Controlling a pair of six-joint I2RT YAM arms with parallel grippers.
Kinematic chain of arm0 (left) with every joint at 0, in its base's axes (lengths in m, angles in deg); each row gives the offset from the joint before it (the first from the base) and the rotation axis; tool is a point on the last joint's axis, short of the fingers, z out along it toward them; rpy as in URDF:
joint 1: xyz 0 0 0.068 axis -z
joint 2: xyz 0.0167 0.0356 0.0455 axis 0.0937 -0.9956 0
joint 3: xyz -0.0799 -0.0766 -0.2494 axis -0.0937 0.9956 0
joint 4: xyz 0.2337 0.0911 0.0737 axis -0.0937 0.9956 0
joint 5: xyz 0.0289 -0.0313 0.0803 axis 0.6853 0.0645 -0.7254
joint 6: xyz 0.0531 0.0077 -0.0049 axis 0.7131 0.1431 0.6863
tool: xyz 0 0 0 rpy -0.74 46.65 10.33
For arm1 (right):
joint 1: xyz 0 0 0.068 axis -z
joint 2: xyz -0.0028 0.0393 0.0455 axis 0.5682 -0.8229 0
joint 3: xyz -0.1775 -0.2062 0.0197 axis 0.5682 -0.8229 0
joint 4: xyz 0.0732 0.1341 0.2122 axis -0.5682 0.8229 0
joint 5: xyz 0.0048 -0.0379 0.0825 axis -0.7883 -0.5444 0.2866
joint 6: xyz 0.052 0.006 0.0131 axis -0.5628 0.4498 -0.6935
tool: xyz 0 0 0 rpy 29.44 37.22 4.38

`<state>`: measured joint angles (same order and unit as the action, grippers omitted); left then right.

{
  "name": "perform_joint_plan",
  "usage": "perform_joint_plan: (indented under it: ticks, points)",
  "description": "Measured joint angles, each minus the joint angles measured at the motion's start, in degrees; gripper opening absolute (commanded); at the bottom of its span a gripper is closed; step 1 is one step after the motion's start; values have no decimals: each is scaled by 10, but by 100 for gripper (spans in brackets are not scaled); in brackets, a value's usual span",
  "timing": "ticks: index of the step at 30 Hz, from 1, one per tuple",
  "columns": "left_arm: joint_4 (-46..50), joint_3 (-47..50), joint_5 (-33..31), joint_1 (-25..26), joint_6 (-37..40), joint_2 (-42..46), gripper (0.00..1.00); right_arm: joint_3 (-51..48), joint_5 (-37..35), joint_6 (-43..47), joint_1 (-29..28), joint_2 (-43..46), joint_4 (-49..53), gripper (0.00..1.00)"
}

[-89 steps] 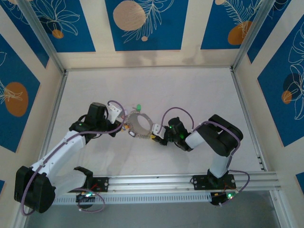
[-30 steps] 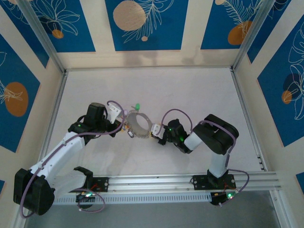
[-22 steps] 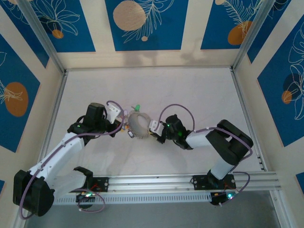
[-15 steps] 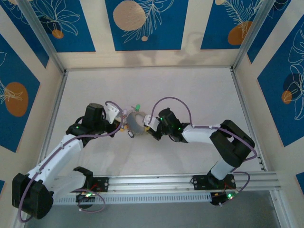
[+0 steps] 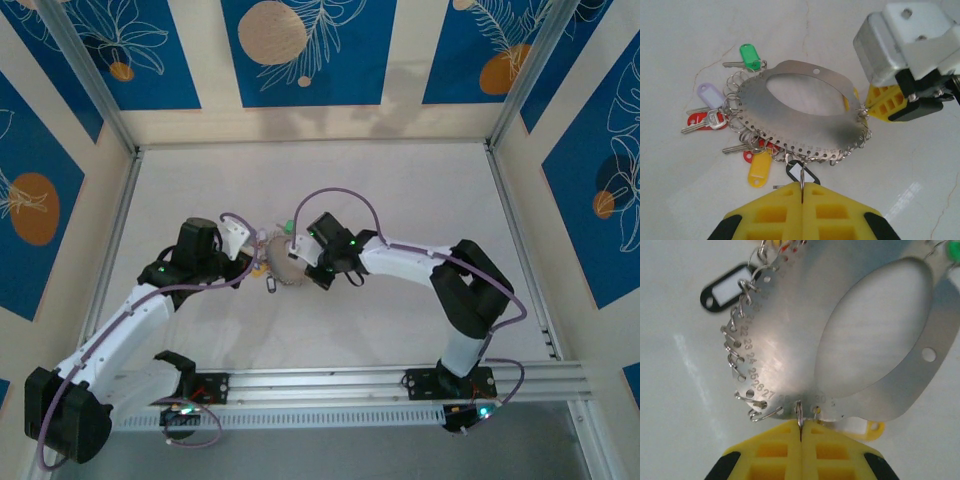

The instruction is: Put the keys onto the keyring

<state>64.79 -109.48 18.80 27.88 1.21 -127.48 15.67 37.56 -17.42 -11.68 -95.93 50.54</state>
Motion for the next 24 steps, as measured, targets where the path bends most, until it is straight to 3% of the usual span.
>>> perform_joint_plan:
  ticks: [11,19,24]
  points:
    - [0,0,0,0,0,0,0,99,-21,7,-2,-66,191,0]
    - [0,0,0,0,0,0,0,105,-17,14,-1,-69,198,6]
    - [0,0,0,0,0,0,0,100,-15,19,-2,-72,193,0]
